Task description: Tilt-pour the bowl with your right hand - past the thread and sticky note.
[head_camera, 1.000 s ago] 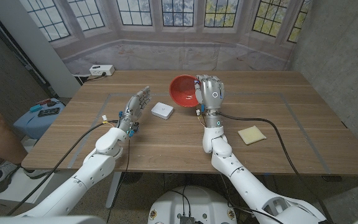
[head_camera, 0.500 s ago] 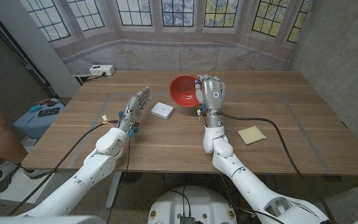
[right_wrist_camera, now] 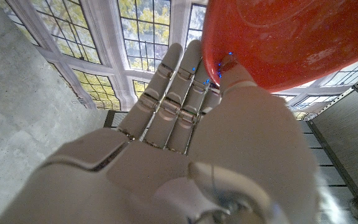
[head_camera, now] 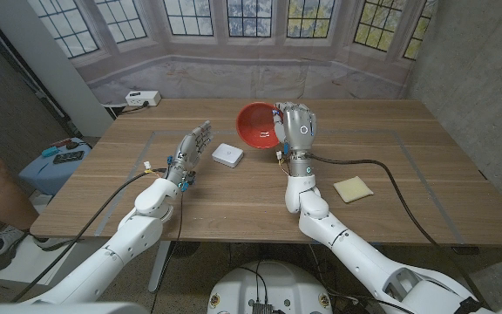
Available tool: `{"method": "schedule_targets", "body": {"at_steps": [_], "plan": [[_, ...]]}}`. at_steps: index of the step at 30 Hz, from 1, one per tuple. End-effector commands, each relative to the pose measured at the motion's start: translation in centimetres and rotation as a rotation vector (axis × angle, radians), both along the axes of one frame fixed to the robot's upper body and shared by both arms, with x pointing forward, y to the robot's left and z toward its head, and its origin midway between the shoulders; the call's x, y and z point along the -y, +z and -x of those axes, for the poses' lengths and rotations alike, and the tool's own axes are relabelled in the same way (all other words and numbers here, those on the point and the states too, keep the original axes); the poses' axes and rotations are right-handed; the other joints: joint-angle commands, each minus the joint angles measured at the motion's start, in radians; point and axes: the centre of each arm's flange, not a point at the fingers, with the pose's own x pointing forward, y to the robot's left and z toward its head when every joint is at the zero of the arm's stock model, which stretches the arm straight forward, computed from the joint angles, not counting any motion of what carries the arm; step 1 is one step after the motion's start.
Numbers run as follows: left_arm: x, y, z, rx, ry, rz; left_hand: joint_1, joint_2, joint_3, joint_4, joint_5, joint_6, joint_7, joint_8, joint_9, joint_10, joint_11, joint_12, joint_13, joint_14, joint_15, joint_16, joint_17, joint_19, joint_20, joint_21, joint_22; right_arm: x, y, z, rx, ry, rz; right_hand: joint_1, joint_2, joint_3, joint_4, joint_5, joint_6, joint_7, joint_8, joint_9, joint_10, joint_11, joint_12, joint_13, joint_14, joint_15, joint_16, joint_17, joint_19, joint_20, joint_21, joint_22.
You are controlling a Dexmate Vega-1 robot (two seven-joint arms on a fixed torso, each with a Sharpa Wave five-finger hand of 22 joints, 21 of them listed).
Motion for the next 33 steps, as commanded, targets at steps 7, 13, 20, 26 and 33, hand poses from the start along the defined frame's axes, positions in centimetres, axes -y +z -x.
{"method": "schedule_targets", "body": {"at_steps": [7,13,20,26,33], "plan": [[-0.2,0.0,0.1,0.006,0.003,0.010,0.012,0.002,-0.006,-0.001,0.004,0.008,0.003,0.000,0.006,0.007,0.003,-0.003,0.006,0.003,0.000,0.000,0.002,0.008,0.003,-0.003,0.002,0.3,-0.1,-0.1,-0.135,0.007,0.002,0.008,0.014,0.001,0.001,0.003,-0.001,-0.011,0.004,0.005,0.002,-0.012,0.000,0.008,0.010,-0.051,-0.009,0.009,-0.008,-0.046,0.008,0.003],[-0.3,-0.3,0.1,0.004,0.004,0.017,0.012,0.002,-0.006,0.000,0.004,0.008,0.004,0.000,0.006,0.006,0.003,-0.003,0.006,0.003,-0.001,0.000,0.002,0.008,0.002,-0.003,0.002,0.5,0.0,0.1,-0.171,0.016,-0.006,0.007,0.014,0.001,0.001,0.003,-0.003,-0.011,0.004,0.005,0.003,-0.011,-0.001,0.006,0.008,-0.051,-0.013,0.011,-0.009,-0.047,0.011,0.003],[-0.4,-0.4,0.1,0.004,0.002,0.023,0.012,0.002,-0.007,0.000,0.004,0.008,0.003,-0.001,0.006,0.007,0.003,-0.003,0.006,0.003,-0.001,0.000,0.002,0.007,0.003,-0.003,0.002,0.5,0.3,0.5,-0.233,0.052,-0.021,0.006,0.014,0.000,0.001,0.003,-0.003,-0.011,0.003,0.005,0.003,-0.012,-0.004,0.005,0.007,-0.051,-0.016,0.014,-0.012,-0.048,0.013,0.002],[-0.4,-0.5,0.1,0.002,0.002,0.022,0.012,0.001,-0.007,0.000,0.004,0.008,0.003,-0.001,0.006,0.007,0.003,-0.003,0.006,0.003,-0.001,0.000,0.002,0.007,0.003,-0.003,0.002,0.6,0.6,1.0,-0.291,0.085,-0.028,0.007,0.013,-0.001,0.001,0.003,-0.004,-0.009,0.003,0.006,0.003,-0.011,-0.004,0.005,0.007,-0.051,-0.018,0.018,-0.016,-0.048,0.015,0.002],[-0.3,-0.4,0.1,0.006,0.002,0.023,0.013,0.001,-0.007,0.000,0.004,0.008,0.003,-0.001,0.006,0.007,0.003,-0.003,0.006,0.003,-0.002,0.000,0.002,0.007,0.003,-0.003,0.002,0.9,0.9,1.5,-0.359,0.134,-0.046,0.007,0.014,-0.002,0.001,0.003,-0.004,-0.009,0.003,0.006,0.002,-0.009,-0.005,0.007,0.006,-0.051,-0.020,0.022,-0.018,-0.048,0.018,0.002]]}}
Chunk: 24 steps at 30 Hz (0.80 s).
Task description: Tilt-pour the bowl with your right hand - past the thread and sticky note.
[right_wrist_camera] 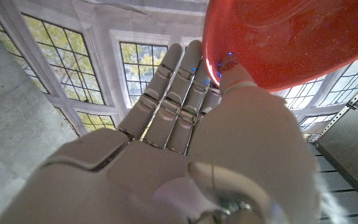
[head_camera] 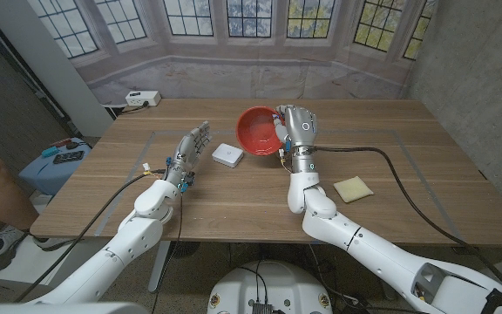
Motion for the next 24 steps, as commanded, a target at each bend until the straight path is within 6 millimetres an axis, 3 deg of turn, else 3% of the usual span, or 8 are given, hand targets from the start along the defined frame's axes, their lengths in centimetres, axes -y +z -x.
{"method": "schedule_targets", "body": {"at_steps": [1,24], "plan": [[0.02,-0.06,-0.02,0.001,-0.002,0.003,0.013,0.001,-0.007,0.000,0.004,0.008,0.003,-0.001,0.006,0.007,0.003,-0.003,0.006,0.003,-0.002,0.000,0.002,0.007,0.003,-0.003,0.002,0.39,0.24,0.58,-0.145,0.077,-0.028,0.007,0.014,-0.002,0.000,0.003,0.003,-0.006,0.004,0.004,0.008,-0.005,0.001,0.002,0.005,-0.053,-0.003,0.007,-0.004,-0.052,0.007,0.002],[-0.15,0.03,0.13,0.011,0.001,0.004,0.014,0.000,-0.008,0.000,0.004,0.009,0.003,-0.001,0.006,0.006,0.003,-0.004,0.006,0.003,-0.001,-0.001,0.002,0.007,0.003,-0.003,0.002,0.15,1.21,1.48,-0.355,0.196,-0.037,0.010,0.016,-0.003,-0.001,0.003,0.002,-0.001,0.002,0.005,0.010,-0.001,-0.002,0.002,0.007,-0.053,-0.010,0.019,-0.010,-0.050,0.017,0.001]]}}
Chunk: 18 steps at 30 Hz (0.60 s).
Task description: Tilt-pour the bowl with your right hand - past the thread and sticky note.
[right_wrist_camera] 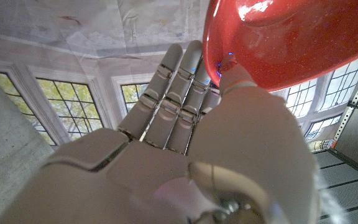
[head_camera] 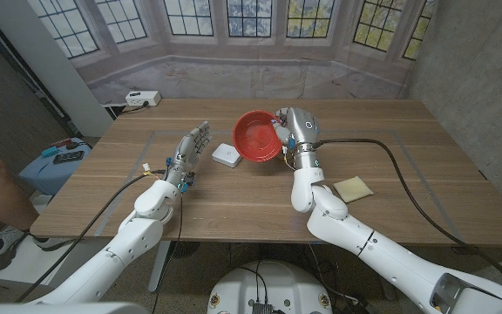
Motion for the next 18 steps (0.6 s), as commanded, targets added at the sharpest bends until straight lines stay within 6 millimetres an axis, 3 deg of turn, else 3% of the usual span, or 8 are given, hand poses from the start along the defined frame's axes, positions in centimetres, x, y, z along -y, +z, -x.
{"method": "schedule_targets", "body": {"at_steps": [1,18], "plan": [[-0.13,0.03,0.11,0.006,0.002,0.000,0.013,0.001,-0.004,0.005,0.004,0.008,0.003,-0.001,0.006,0.006,0.003,-0.003,0.006,0.003,-0.002,-0.001,0.002,0.006,0.003,-0.003,0.002,-0.26,0.53,0.54,-0.117,0.065,0.015,0.010,0.015,-0.003,-0.001,0.007,0.005,-0.002,0.003,0.002,0.009,-0.001,0.002,0.004,0.007,-0.053,-0.004,0.006,-0.005,-0.052,0.006,0.001],[-0.34,0.23,0.00,0.010,0.001,-0.003,0.015,0.001,-0.004,0.004,0.004,0.008,0.003,-0.001,0.006,0.007,0.003,-0.003,0.006,0.003,-0.001,-0.001,0.002,0.007,0.002,-0.003,0.002,-0.74,0.85,0.28,-0.282,0.153,0.028,0.015,0.017,-0.003,-0.003,0.006,0.006,0.001,0.001,0.003,0.011,0.002,0.000,0.004,0.007,-0.053,-0.010,0.016,-0.010,-0.050,0.014,0.001]]}}
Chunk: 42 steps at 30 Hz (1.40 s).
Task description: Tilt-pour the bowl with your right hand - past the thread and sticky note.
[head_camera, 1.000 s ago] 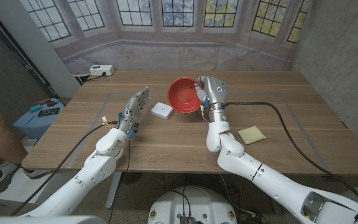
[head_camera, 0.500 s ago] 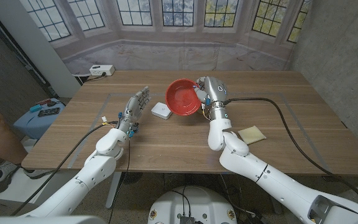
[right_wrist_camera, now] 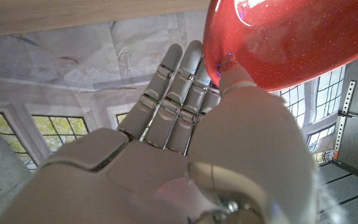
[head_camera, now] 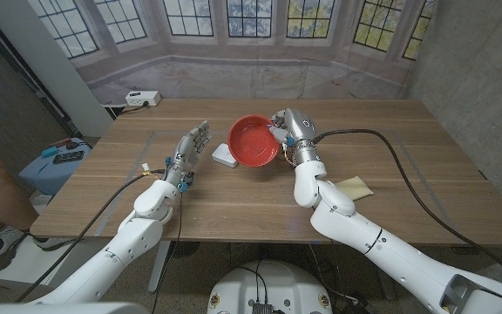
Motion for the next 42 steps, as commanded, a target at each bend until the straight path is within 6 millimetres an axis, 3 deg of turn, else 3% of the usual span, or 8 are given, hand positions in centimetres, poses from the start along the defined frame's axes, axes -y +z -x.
{"method": "schedule_targets", "body": {"at_steps": [1,42], "plan": [[-0.3,0.2,-0.1,0.004,0.004,-0.002,0.015,0.000,0.000,0.000,0.004,0.008,0.003,-0.001,0.006,0.007,0.003,-0.003,0.006,0.003,-0.001,-0.001,0.002,0.007,0.002,-0.003,0.002,-0.4,0.3,-0.1,-0.127,0.070,0.004,0.010,0.015,-0.002,-0.004,0.007,0.007,-0.001,0.003,0.004,0.010,0.003,0.000,0.002,0.007,-0.053,-0.003,0.007,-0.006,-0.047,0.006,0.001],[-1.3,0.3,-0.6,0.000,0.016,0.008,0.016,0.000,-0.002,-0.001,0.004,0.008,0.003,-0.001,0.006,0.006,0.003,-0.004,0.006,0.000,-0.002,-0.002,0.002,0.004,0.004,-0.003,0.002,-0.2,0.7,-1.4,-0.465,0.154,0.085,0.014,0.018,-0.004,-0.003,0.006,0.007,0.003,-0.002,0.006,0.010,0.008,-0.002,0.006,0.010,-0.052,-0.022,0.027,-0.015,-0.044,0.029,-0.001]]}}
